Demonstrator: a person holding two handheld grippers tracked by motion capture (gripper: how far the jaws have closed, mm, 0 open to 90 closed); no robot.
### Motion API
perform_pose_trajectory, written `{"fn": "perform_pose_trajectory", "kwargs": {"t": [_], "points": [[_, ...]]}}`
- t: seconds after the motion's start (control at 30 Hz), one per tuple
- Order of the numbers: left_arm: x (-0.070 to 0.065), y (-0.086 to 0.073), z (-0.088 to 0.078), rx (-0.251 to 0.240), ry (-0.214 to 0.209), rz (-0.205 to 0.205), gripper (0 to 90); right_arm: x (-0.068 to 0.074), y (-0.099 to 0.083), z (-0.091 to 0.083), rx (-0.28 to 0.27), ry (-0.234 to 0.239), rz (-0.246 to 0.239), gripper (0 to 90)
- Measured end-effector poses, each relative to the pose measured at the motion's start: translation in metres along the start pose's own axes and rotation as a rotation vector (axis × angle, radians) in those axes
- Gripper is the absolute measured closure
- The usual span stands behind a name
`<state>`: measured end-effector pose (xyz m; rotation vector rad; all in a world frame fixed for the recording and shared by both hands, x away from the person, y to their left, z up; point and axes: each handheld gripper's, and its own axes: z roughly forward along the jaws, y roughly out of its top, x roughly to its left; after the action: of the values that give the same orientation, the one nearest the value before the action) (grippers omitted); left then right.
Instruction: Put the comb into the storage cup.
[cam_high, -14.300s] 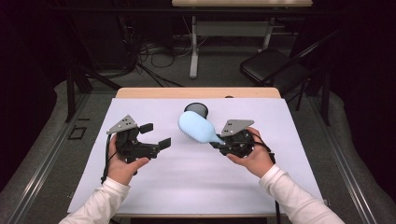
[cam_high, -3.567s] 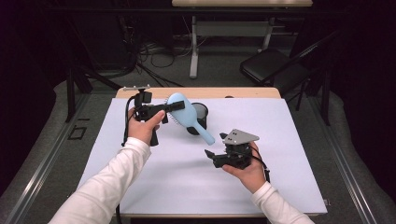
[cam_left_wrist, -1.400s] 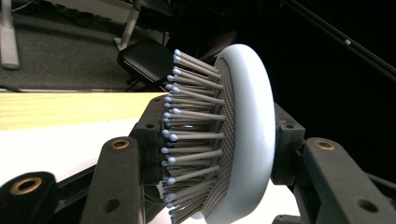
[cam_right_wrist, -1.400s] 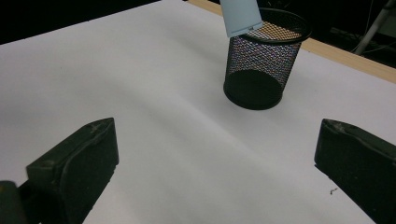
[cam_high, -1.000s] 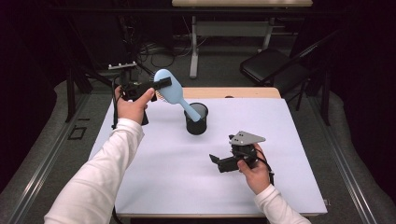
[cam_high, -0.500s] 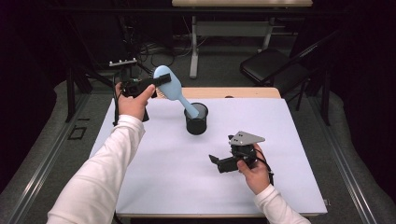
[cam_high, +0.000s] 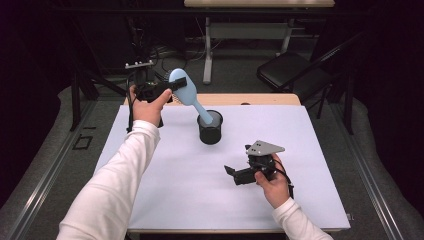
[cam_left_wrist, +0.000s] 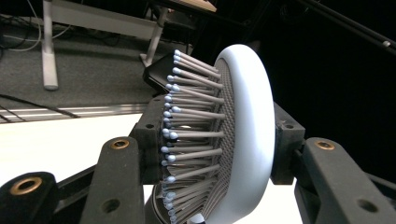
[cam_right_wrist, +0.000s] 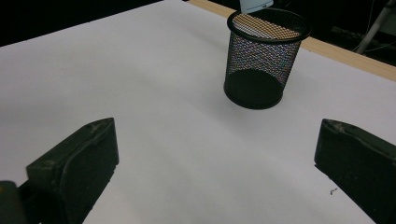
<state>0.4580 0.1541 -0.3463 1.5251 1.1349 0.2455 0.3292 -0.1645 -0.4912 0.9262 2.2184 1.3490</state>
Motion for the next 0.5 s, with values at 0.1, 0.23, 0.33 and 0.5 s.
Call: {"fn": "perform_pose_trajectory", "kwargs": {"t": [0.1, 0.23, 0.33, 0.5], "points": [[-0.0011, 0.0002, 0.0021, -0.003, 0.002, 0.001, 51.3, 0.0, 0.0, 0.0006, 0.001, 0.001, -0.001, 0.0], [-0.0025, -0.0006, 0.0049, -0.002, 0.006, 0.005, 51.3, 0.0, -0.0003, 0.0008, 0.003, 0.002, -0.005, 0.0], [-0.0029, -0.0012, 0.0069, 0.002, 0.008, 0.009, 51.2, -0.0002, -0.0006, 0.0008, 0.004, 0.002, -0.004, 0.0], [-0.0031, -0.002, 0.0105, 0.006, 0.019, 0.021, 51.2, -0.001, -0.0009, 0.0006, 0.003, 0.002, -0.001, 0.0]]}}
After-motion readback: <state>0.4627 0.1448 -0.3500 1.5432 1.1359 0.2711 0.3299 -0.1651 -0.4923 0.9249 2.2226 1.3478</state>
